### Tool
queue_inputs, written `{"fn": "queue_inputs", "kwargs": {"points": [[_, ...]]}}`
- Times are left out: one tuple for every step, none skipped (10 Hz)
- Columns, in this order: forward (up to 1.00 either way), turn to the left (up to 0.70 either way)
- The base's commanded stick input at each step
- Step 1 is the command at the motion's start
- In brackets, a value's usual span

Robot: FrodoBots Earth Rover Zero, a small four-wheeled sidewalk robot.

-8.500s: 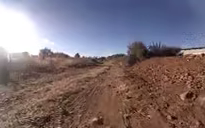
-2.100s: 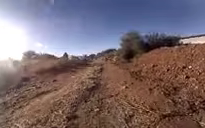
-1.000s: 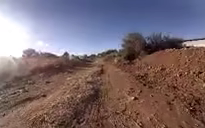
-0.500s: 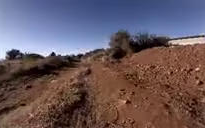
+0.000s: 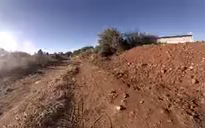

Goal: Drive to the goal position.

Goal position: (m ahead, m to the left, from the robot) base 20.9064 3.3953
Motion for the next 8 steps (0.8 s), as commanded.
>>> {"fn": "queue_inputs", "kwargs": {"points": [[0.5,0.0],[0.5,0.0],[0.5,0.0],[0.5,0.0],[0.5,0.0],[0.5,0.0],[0.5,0.0],[0.5,0.0]]}}
